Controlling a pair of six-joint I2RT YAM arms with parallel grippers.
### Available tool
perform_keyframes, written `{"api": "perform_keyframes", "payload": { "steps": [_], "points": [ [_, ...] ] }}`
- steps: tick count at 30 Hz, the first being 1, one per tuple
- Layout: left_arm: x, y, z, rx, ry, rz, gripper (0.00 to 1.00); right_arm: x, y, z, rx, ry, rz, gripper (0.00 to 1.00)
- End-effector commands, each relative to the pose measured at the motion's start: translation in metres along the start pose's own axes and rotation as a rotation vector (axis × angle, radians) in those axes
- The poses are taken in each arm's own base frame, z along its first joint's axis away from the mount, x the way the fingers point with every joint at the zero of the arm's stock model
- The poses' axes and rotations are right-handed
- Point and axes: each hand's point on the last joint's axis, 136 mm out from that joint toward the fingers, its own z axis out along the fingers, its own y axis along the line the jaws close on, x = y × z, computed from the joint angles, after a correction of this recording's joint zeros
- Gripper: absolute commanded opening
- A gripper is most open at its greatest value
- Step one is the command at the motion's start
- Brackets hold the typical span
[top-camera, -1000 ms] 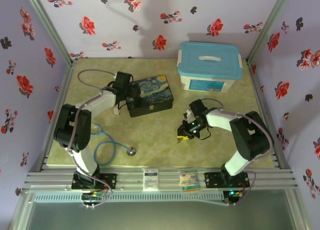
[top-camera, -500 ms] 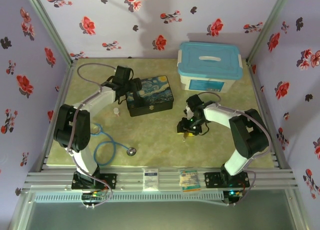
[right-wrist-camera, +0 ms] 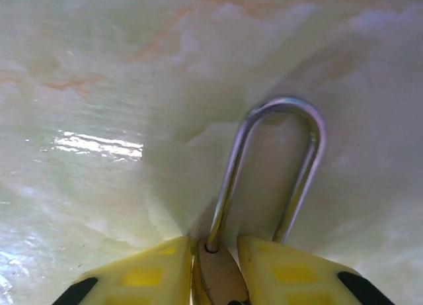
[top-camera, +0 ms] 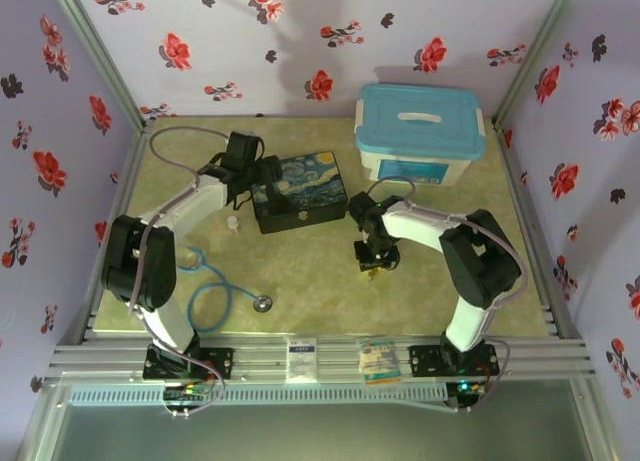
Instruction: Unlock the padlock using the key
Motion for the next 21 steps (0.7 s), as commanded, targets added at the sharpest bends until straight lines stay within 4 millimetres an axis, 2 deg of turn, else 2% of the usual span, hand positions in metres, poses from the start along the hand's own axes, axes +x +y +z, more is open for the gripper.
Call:
{"api": "perform_keyframes", "payload": {
  "steps": [1, 4, 6, 8, 10, 14, 21],
  "points": [
    [-0.001, -0.001, -0.015, 0.020, -0.010, 0.012, 0.77, 0.021, -0.065, -0.004, 0.374, 0.080, -0.018, 0.20],
    [0.000, 0.001, -0.020, 0.021, -0.015, 0.011, 0.77, 0.017, -0.063, -0.011, 0.429, 0.068, -0.044, 0.07],
    [0.002, 0.003, -0.020, 0.020, -0.015, 0.005, 0.77, 0.015, -0.056, -0.014, 0.438, 0.053, -0.057, 0.09],
    [0.004, 0.004, -0.021, 0.020, -0.014, 0.006, 0.77, 0.010, -0.059, -0.021, 0.511, 0.032, -0.071, 0.14],
    [0.005, 0.005, -0.021, 0.018, -0.013, 0.005, 0.77, 0.012, -0.055, -0.020, 0.525, 0.045, -0.081, 0.19],
    [0.006, 0.008, -0.023, 0.015, -0.011, 0.005, 0.77, 0.015, -0.046, -0.015, 0.481, 0.040, -0.066, 0.26],
    [0.004, 0.008, -0.032, 0.021, -0.021, -0.002, 0.78, 0.012, -0.030, -0.026, 0.388, -0.013, -0.034, 0.33]
  ]
}}
